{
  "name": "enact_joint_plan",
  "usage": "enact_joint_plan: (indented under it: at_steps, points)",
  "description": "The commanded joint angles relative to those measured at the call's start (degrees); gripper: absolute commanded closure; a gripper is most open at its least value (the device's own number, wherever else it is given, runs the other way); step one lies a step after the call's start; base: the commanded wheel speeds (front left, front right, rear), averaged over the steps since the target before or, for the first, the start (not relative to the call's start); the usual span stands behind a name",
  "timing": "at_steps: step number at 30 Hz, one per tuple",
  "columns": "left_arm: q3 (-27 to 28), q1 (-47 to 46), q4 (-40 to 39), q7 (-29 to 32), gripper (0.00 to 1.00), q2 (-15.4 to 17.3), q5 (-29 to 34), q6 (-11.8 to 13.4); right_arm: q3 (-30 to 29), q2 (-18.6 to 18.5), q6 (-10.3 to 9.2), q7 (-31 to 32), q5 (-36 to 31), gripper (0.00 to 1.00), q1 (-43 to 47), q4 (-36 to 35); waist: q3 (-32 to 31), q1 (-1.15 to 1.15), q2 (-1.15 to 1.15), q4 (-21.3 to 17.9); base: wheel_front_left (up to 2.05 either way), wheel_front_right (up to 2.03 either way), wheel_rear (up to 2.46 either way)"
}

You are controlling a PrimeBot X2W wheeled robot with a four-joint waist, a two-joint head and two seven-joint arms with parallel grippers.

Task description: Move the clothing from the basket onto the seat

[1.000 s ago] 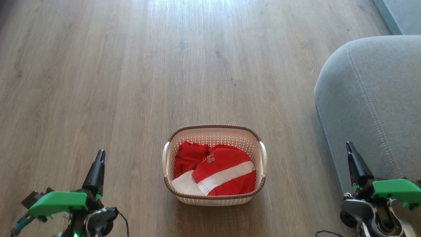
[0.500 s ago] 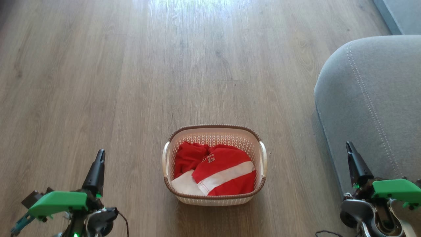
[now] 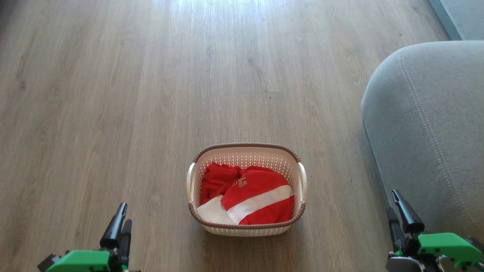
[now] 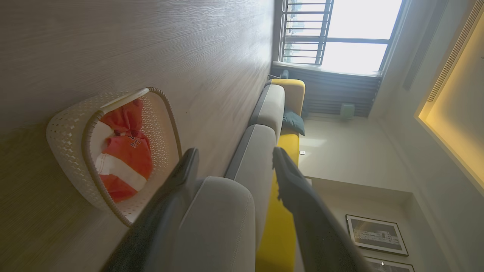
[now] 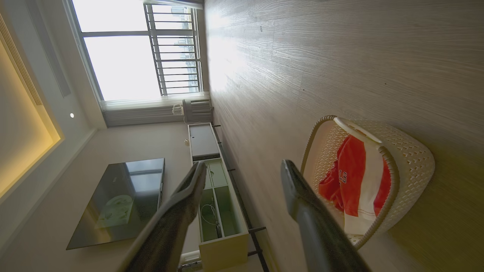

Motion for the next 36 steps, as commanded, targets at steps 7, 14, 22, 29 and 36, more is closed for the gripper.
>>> enact_joint_plan:
  at_steps: [7,14,22,29,36]
  points:
    - [-0.29,-4.28,-1.51,-1.24,0.0,0.43,0.89,-0.07,1.11,-0.68,0.0,-1.52,-1.29,0.0,-3.71,-1.97,0.05,0.0,0.0,-0.04,0.0,0.0,0.0]
    - [-1.77,-5.64,-1.14,-2.78,0.0,1.19,2.69,-0.11,2.22,-1.28,0.0,-2.85,-3.56,0.0,-5.2,-1.65,0.1,0.0,0.0,-0.08,0.0,0.0,0.0]
    - [-2.38,-7.44,-0.91,-4.35,0.0,1.86,7.5,-0.16,2.76,-1.48,0.0,-4.39,-8.89,0.0,-6.96,-1.61,0.24,0.0,0.0,-0.1,0.0,0.0,0.0]
    - [-2.52,-8.58,-1.03,-5.53,0.0,2.07,12.99,-0.19,3.4,-1.73,0.0,-5.58,-14.22,0.0,-8.35,-1.38,0.34,0.0,0.0,-0.12,0.0,0.0,0.0]
    - [-2.7,-9.71,-1.09,-6.7,0.0,2.45,19.57,-0.23,4.15,-1.93,0.0,-6.76,-20.12,0.0,-9.69,-1.28,0.48,0.0,0.0,-0.15,0.0,0.0,0.0]
